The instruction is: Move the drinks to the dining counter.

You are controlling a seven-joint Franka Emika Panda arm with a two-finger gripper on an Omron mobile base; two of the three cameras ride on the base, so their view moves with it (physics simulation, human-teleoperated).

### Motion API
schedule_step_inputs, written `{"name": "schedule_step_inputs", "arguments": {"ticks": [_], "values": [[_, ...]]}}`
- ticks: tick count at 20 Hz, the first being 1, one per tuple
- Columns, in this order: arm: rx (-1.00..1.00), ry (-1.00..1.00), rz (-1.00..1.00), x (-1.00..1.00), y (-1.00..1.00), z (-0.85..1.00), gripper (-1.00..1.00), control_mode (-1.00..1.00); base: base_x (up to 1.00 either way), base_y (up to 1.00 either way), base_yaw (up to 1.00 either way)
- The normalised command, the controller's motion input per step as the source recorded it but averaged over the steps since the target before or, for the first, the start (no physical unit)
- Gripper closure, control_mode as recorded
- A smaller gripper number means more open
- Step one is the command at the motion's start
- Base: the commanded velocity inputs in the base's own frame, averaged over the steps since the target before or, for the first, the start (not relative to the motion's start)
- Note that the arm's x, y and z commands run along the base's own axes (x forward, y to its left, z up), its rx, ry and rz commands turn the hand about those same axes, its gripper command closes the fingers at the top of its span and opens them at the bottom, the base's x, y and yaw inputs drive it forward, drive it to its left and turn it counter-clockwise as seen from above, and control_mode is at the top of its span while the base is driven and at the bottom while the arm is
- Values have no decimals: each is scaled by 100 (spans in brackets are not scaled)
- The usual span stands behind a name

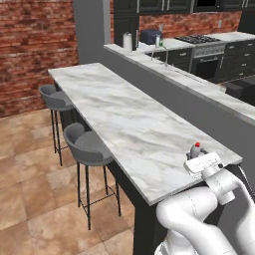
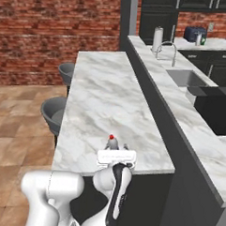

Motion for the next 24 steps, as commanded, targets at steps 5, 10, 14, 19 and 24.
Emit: {"name": "schedule_step_inputs", "arguments": {"ticks": [5,10,14,19,24], "values": [[2,0,0,0,-3,4,-100,-100,0,0,0],[0,-1,0,0,0,0,-100,-100,0,0,0],[0,-3,0,0,2,1,-100,-100,0,0,0],[0,-2,0,9,2,9,-100,-100,0,0,0],[0,0,0,16,3,15,-100,-100,0,0,0]]}}
